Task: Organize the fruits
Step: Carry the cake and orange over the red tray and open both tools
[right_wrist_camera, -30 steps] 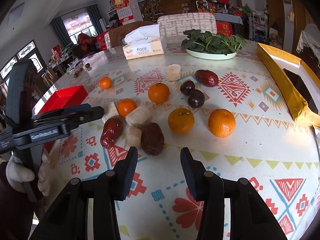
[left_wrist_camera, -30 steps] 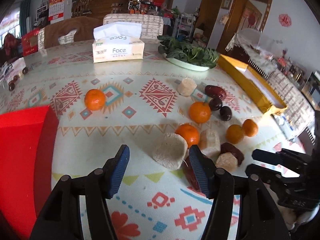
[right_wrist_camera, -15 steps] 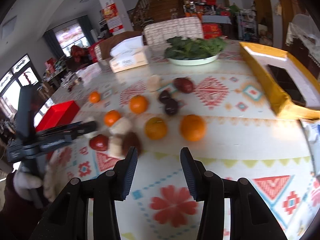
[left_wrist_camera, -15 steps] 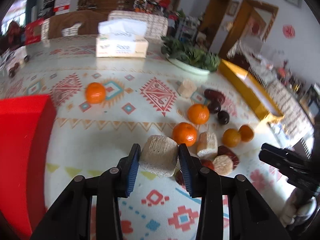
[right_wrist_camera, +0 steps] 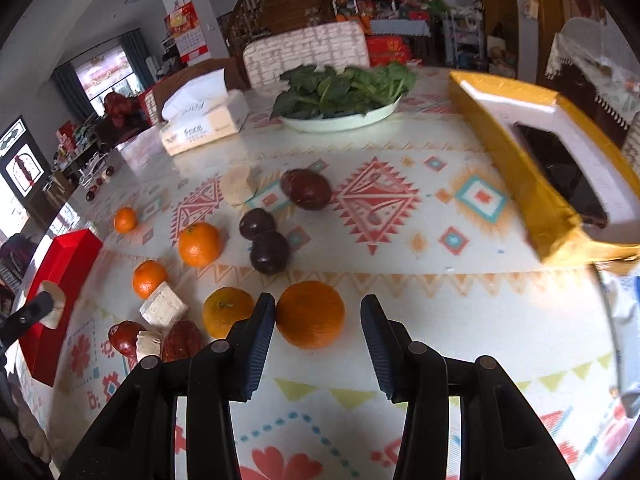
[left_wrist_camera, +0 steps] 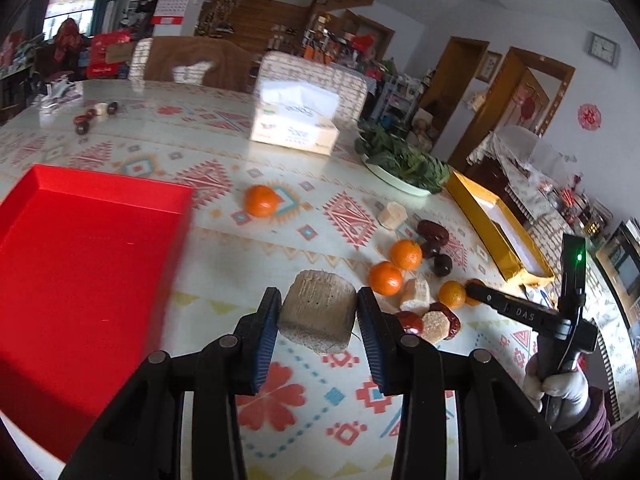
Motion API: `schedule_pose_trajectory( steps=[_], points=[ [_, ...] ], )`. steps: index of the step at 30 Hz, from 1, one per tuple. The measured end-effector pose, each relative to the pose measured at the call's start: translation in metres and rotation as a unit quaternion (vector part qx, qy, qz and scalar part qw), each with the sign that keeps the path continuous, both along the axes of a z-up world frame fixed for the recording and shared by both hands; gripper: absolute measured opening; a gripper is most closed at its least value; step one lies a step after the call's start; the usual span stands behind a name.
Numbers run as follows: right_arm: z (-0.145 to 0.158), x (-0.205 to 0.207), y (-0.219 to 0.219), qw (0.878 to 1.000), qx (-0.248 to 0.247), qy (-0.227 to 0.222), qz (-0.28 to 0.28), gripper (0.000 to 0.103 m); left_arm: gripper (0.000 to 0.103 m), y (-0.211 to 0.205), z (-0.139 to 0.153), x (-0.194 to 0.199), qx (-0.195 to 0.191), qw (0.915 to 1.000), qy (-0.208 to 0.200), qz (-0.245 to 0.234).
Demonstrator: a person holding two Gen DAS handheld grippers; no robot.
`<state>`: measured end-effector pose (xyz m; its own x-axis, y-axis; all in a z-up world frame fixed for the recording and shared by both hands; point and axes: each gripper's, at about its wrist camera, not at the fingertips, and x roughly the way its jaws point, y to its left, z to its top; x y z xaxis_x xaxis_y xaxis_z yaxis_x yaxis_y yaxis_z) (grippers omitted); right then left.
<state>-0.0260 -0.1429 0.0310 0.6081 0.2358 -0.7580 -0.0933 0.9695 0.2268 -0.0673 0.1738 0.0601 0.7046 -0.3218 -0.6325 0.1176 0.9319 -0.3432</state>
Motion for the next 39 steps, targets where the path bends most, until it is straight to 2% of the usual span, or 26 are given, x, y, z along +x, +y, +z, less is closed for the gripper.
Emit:
schedule_pose_trajectory(
  steps=[3, 9, 11, 15, 21, 27, 32, 39],
  points=[
    [0.004, -0.007, 0.004, 1.0, -0.017, -0.002, -0.008, 0.038, 0.038, 0.021, 0.004, -0.008, -0.004, 0.9996, -0.006, 0.026],
    [0.037, -0.033, 0.013, 0.999, -0.002, -0.033, -0.011, 0.037, 0.038, 0.069, 0.009, -0.021, -0.003, 0.9965, -0.014, 0.083],
    [0.048, -0.038, 0.028, 0.999, 0.012, -0.041, 0.01, 0.037, 0.038, 0.084, 0.008, -0.024, 0.002, 0.9945, -0.012, 0.104],
    [0.059, -0.044, 0.086, 0.995, 0.039, -0.037, 0.082, 0.038, 0.038, 0.113, -0.002, -0.026, 0.028, 0.9879, 0.005, 0.152],
    [0.052, -0.041, 0.196, 0.978, 0.064, -0.006, 0.197, 0.038, 0.038, 0.153, -0.018, -0.028, 0.033, 0.9807, 0.032, 0.19],
    [0.041, -0.043, 0.281, 0.962, 0.063, 0.007, 0.265, 0.038, 0.038, 0.178, -0.025, -0.035, 0.03, 0.9771, 0.04, 0.207],
    [0.029, -0.045, 0.322, 0.953, 0.064, 0.016, 0.297, 0.038, 0.039, 0.19, -0.019, -0.04, 0.041, 0.9726, 0.036, 0.226],
    [0.006, -0.043, 0.351, 0.951, 0.031, 0.03, 0.305, 0.038, 0.053, 0.196, -0.01, -0.051, 0.055, 0.9693, 0.023, 0.239]
  ],
)
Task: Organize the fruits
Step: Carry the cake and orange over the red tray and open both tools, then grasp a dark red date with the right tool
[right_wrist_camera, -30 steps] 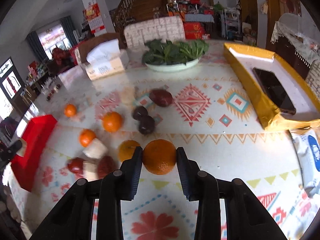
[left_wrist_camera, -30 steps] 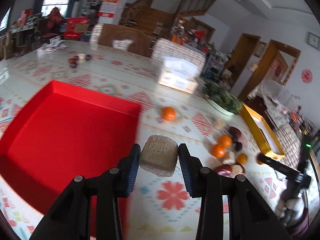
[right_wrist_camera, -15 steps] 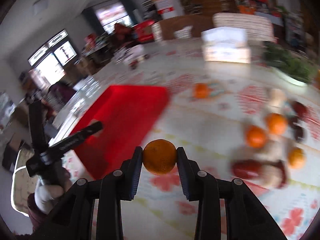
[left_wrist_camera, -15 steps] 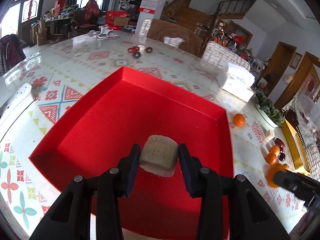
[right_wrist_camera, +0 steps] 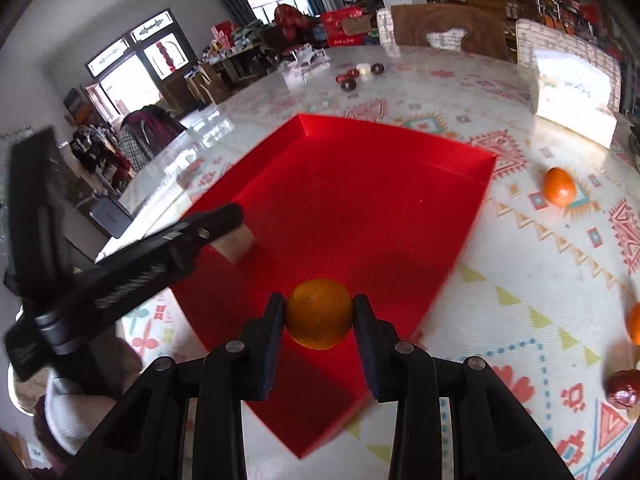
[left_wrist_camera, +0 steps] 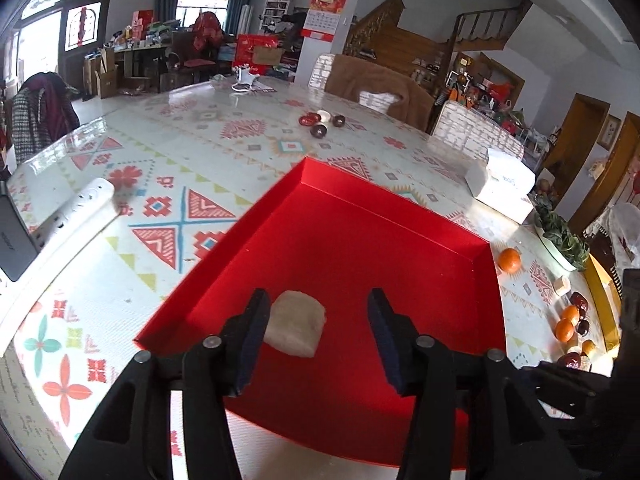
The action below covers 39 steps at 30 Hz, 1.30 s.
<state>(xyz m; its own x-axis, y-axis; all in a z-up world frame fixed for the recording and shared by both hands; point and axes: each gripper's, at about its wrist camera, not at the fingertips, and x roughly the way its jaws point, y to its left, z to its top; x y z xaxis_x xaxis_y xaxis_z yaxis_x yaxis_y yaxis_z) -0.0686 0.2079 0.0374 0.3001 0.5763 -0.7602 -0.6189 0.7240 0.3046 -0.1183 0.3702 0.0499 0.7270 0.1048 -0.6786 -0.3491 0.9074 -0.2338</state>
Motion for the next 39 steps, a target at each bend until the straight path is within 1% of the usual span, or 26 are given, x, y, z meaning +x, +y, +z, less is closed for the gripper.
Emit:
schedule_pose_trajectory(
  steps=[4, 6, 8, 10, 11, 13, 18, 21, 22, 23, 24, 25, 26, 27, 30, 33, 35, 39],
  points=[
    [0.0, -0.004, 0.008, 1.0, -0.012, -0.019, 0.002, 0.04, 0.056, 0.0, 0.005, -0.002, 0.009, 1.0, -0.004, 0.002],
    [0.002, -0.007, 0.009, 0.999, -0.015, -0.028, 0.004, 0.042, 0.06, -0.002, 0.007, -0.002, 0.011, 0.9999, -0.006, 0.001],
    [0.006, -0.01, 0.008, 0.999, -0.017, -0.04, 0.003, 0.049, 0.061, -0.006, 0.009, -0.003, 0.013, 0.9999, -0.009, -0.003],
    [0.012, -0.013, 0.005, 0.999, -0.015, -0.05, 0.003, 0.049, 0.063, -0.01, 0.011, -0.003, 0.018, 0.9998, -0.009, -0.005],
    [0.014, -0.013, 0.004, 0.998, -0.014, -0.053, 0.001, 0.049, 0.065, -0.012, 0.012, -0.003, 0.02, 0.9997, -0.01, -0.006],
    [0.019, -0.015, -0.004, 0.998, -0.01, -0.06, -0.005, 0.05, 0.069, -0.016, 0.015, -0.004, 0.023, 0.9996, -0.012, -0.007],
    [0.031, -0.02, -0.034, 0.997, 0.008, -0.071, -0.032, 0.057, 0.07, -0.034, 0.024, -0.004, 0.034, 0.9991, -0.017, -0.019],
    [0.04, -0.024, -0.065, 0.994, 0.027, -0.085, -0.063, 0.057, 0.071, -0.047, 0.028, -0.004, 0.039, 0.9985, -0.022, -0.033],
    [0.044, -0.025, -0.078, 0.992, 0.033, -0.09, -0.078, 0.06, 0.071, -0.053, 0.03, -0.004, 0.04, 0.9982, -0.023, -0.038],
    [0.047, -0.027, -0.089, 0.99, 0.039, -0.096, -0.093, 0.067, 0.071, -0.058, 0.031, -0.004, 0.041, 0.9979, -0.024, -0.044],
    [0.051, -0.027, -0.104, 0.987, 0.046, -0.104, -0.111, 0.071, 0.071, -0.063, 0.032, -0.004, 0.041, 0.9976, -0.026, -0.049],
    [0.053, -0.027, -0.121, 0.984, 0.052, -0.113, -0.131, 0.08, 0.071, -0.071, 0.034, -0.003, 0.042, 0.9972, -0.027, -0.056],
    [0.055, -0.028, -0.131, 0.982, 0.053, -0.117, -0.142, 0.086, 0.072, -0.077, 0.035, -0.003, 0.045, 0.9968, -0.028, -0.061],
    [0.055, -0.026, -0.145, 0.98, 0.048, -0.118, -0.155, 0.088, 0.072, -0.084, 0.037, -0.002, 0.047, 0.9962, -0.028, -0.068],
    [0.052, -0.019, -0.183, 0.974, 0.032, -0.107, -0.195, 0.088, 0.073, -0.104, 0.04, 0.0, 0.05, 0.9944, -0.029, -0.088],
    [0.047, -0.018, -0.23, 0.968, 0.043, -0.086, -0.233, 0.088, 0.08, -0.124, 0.042, 0.001, 0.049, 0.9917, -0.032, -0.114],
    [0.043, -0.017, -0.258, 0.962, 0.044, -0.077, -0.26, 0.087, 0.08, -0.136, 0.043, 0.002, 0.049, 0.9904, -0.033, -0.125],
    [0.032, -0.016, -0.311, 0.951, 0.043, -0.048, -0.303, 0.081, 0.08, -0.16, 0.039, 0.01, 0.039, 0.9877, -0.028, -0.149]
  ],
)
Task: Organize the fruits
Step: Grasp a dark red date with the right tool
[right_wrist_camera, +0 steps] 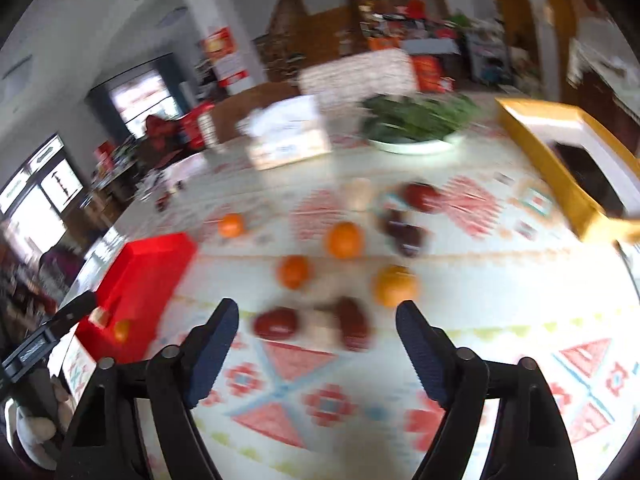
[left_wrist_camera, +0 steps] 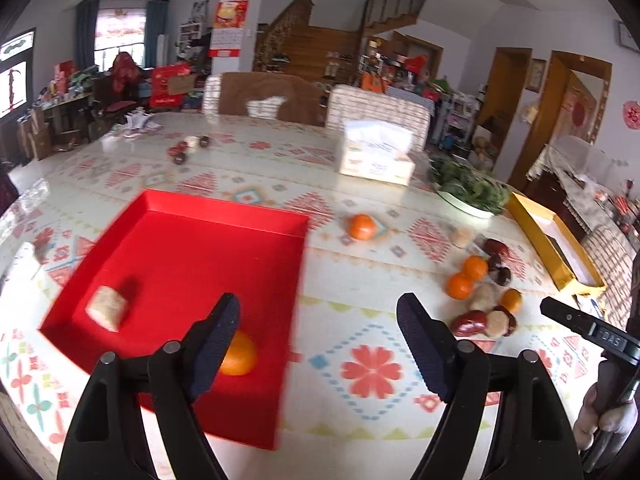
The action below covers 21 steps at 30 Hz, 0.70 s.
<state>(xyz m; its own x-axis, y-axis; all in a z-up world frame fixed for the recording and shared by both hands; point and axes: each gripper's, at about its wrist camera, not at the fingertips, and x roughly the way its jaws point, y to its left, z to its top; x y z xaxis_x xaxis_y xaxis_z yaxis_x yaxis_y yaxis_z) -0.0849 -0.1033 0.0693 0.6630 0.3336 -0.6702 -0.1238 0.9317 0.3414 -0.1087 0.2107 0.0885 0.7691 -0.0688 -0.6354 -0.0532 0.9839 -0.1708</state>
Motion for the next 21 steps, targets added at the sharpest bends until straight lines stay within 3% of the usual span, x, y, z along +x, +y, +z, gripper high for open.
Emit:
schedule_pose_trajectory(
  steps=[7, 11, 16, 21],
  points=[
    [-0.023, 0.002, -0.01, 0.999, 0.0, 0.028, 0.02, 0.067, 0.08, -0.057, -0.02, 0.015, -0.003, 0.9967, 0.026, -0.077],
    [-0.036, 0.015, -0.005, 0.999, -0.018, 0.042, 0.014, 0.049, 0.08, -0.082, -0.033, 0.021, 0.001, 0.9916, 0.036, -0.124],
    [-0.043, 0.028, 0.002, 0.998, 0.01, 0.05, 0.042, 0.048, 0.08, -0.099, -0.046, 0.037, 0.011, 0.9877, 0.054, -0.146],
    [-0.046, 0.028, 0.016, 0.996, -0.011, 0.053, 0.07, 0.048, 0.08, -0.098, -0.056, 0.048, 0.01, 0.9852, 0.068, -0.157]
  ],
)
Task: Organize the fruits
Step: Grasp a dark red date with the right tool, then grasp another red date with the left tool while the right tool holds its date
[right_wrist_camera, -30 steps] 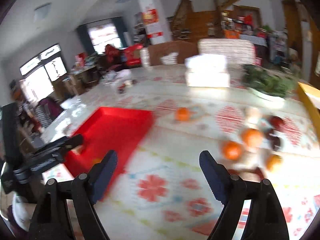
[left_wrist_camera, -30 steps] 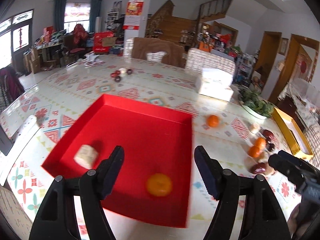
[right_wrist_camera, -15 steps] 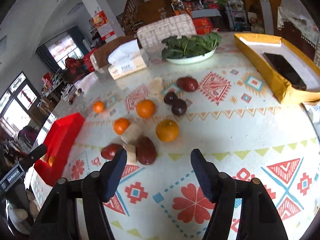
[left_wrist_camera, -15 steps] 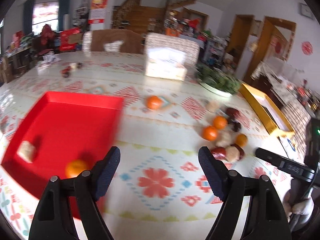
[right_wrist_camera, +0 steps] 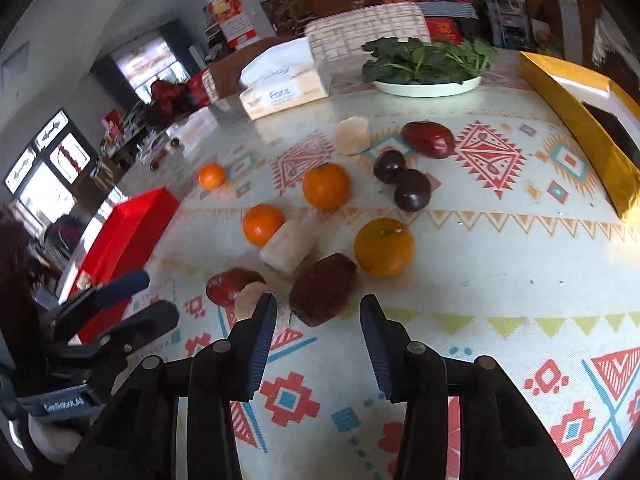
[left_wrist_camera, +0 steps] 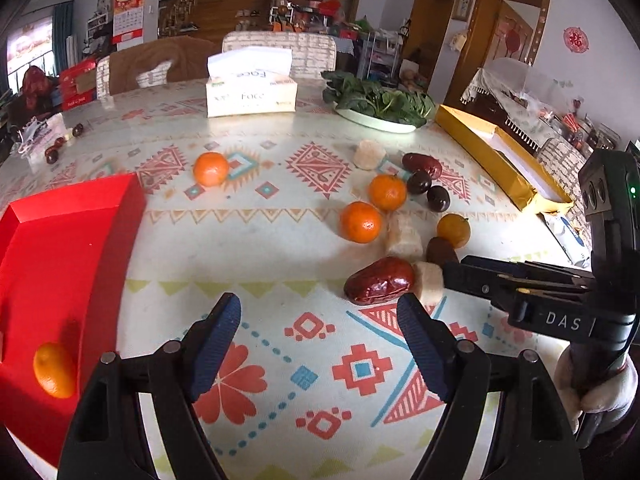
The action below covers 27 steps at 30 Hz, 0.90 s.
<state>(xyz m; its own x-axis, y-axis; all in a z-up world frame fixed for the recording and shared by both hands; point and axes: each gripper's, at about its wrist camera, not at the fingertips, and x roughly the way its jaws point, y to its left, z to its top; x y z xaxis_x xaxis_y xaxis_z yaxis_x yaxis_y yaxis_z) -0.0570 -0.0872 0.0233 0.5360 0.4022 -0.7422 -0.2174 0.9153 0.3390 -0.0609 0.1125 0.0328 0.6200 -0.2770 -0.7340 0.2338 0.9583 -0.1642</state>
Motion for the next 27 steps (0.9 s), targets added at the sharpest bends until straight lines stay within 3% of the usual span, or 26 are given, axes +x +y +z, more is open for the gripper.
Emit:
schedule_pose_trajectory(
  steps=[10, 12, 14, 22, 23, 25, 27],
  points=[
    [-0.003, 0.022, 0.0, 0.999, 0.027, 0.013, -0.025, 0.048, 0.08, -0.012, -0.009, 0.012, 0.012, 0.9993, 0.008, -0.035],
    [-0.003, 0.022, 0.002, 0.999, 0.028, 0.016, -0.02, 0.035, 0.08, -0.019, -0.009, 0.015, 0.02, 0.9985, 0.006, -0.051],
    [-0.004, 0.022, 0.0, 0.999, 0.034, 0.016, -0.022, 0.031, 0.08, -0.025, -0.008, 0.015, 0.025, 0.9974, 0.003, -0.068],
    [-0.003, 0.013, -0.015, 0.998, 0.042, 0.019, -0.031, 0.03, 0.076, -0.048, -0.014, 0.027, 0.039, 0.9921, 0.008, -0.119],
    [-0.002, 0.011, -0.018, 0.998, 0.045, 0.02, -0.033, 0.03, 0.071, -0.05, -0.014, 0.027, 0.038, 0.9918, 0.009, -0.122],
    [-0.001, 0.009, -0.022, 0.998, 0.052, 0.022, -0.035, 0.03, 0.046, -0.053, -0.016, 0.028, 0.046, 0.9916, 0.019, -0.119],
    [0.001, 0.007, -0.024, 0.997, 0.058, 0.021, -0.038, 0.03, 0.028, -0.054, -0.017, 0.027, 0.053, 0.9922, 0.018, -0.112]
  ],
)
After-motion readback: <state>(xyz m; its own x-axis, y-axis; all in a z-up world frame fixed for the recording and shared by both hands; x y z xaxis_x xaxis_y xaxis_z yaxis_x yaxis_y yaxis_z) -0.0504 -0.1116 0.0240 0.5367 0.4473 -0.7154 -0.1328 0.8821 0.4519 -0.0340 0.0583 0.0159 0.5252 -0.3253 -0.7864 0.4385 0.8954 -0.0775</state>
